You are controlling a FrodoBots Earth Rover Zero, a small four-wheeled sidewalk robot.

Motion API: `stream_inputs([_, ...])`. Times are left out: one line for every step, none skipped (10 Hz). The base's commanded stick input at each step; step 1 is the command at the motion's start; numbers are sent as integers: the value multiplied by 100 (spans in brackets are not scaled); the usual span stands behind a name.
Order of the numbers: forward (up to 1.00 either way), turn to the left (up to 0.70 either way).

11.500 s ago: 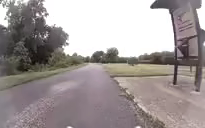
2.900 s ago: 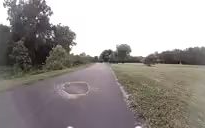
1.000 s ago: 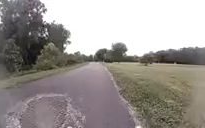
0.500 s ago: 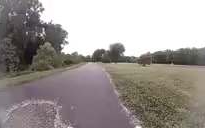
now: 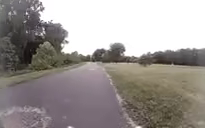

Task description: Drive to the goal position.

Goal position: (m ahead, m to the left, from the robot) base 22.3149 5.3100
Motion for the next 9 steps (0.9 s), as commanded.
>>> stream_inputs([70,0])
stream_inputs([70,0])
stream_inputs([70,0])
stream_inputs([70,0])
stream_inputs([70,0])
stream_inputs([70,0])
stream_inputs([70,0])
stream_inputs([70,0])
stream_inputs([70,0])
